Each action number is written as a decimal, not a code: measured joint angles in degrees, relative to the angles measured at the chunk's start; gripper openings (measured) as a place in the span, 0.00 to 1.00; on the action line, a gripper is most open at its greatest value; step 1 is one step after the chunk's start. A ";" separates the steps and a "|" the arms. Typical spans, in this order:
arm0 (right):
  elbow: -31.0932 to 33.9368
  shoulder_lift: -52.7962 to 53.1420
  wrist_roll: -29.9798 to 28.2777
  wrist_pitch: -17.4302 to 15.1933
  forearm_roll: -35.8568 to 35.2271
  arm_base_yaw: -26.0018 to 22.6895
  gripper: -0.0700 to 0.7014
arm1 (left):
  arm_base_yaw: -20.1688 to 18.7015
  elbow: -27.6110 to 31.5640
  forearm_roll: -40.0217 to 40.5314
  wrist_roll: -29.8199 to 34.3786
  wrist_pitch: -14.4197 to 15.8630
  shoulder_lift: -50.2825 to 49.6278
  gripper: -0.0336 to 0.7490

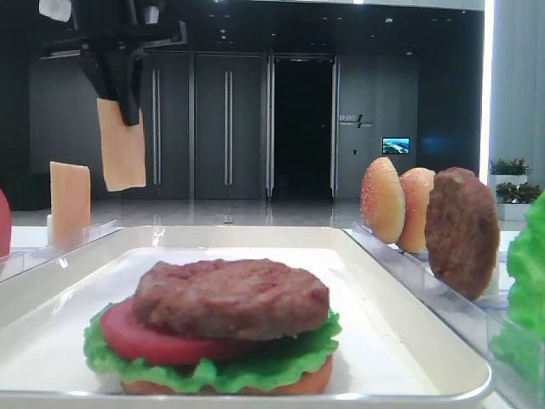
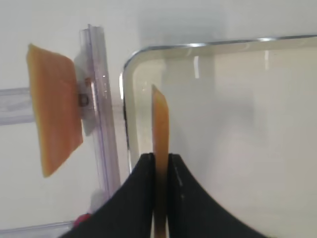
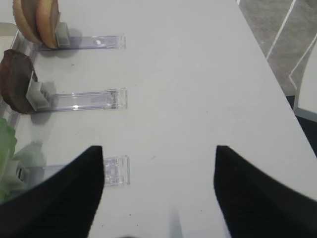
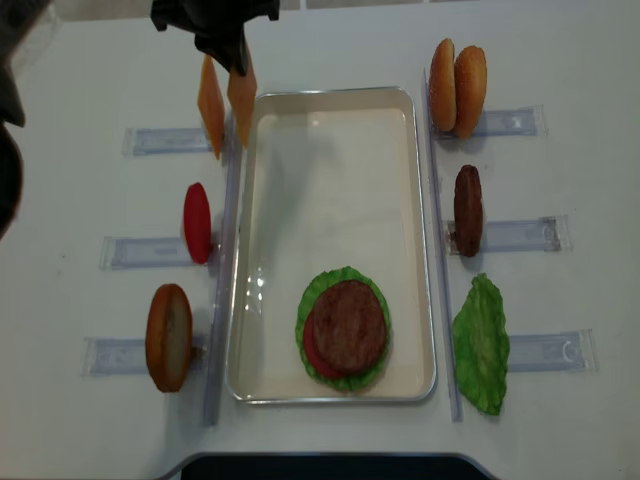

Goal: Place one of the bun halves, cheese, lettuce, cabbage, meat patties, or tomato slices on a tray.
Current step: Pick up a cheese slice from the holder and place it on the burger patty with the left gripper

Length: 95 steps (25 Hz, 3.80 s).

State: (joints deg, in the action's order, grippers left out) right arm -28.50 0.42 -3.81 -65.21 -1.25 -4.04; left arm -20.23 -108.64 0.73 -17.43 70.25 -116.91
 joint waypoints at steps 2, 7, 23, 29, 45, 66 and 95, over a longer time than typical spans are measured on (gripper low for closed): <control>0.00 0.00 0.00 0.00 0.00 0.00 0.71 | -1.21 0.00 -0.73 0.04 0.18 1.01 0.09; 0.00 0.00 0.00 0.00 0.00 0.00 0.71 | -4.89 0.00 -1.59 0.11 0.51 2.89 0.09; 0.00 0.00 0.00 0.00 0.00 0.00 0.71 | -13.13 12.80 -7.43 0.04 -9.35 10.99 0.09; 0.00 0.00 0.00 0.00 0.00 0.00 0.71 | -16.24 22.56 -10.80 0.04 -16.86 16.53 0.09; 0.00 0.00 0.00 0.00 0.00 0.00 0.71 | -17.65 46.48 -30.84 14.07 -31.39 29.20 0.09; 0.00 0.00 0.00 0.00 0.00 0.00 0.71 | -17.72 65.04 -60.48 41.22 -37.11 33.76 0.09; 0.00 0.00 0.00 0.00 0.00 0.00 0.71 | -17.72 68.26 -63.95 47.62 -42.30 33.76 0.09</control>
State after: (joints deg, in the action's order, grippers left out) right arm -28.50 0.42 -3.81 -65.21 -1.25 -4.04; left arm -37.95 -40.39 -63.21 30.18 27.95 -83.15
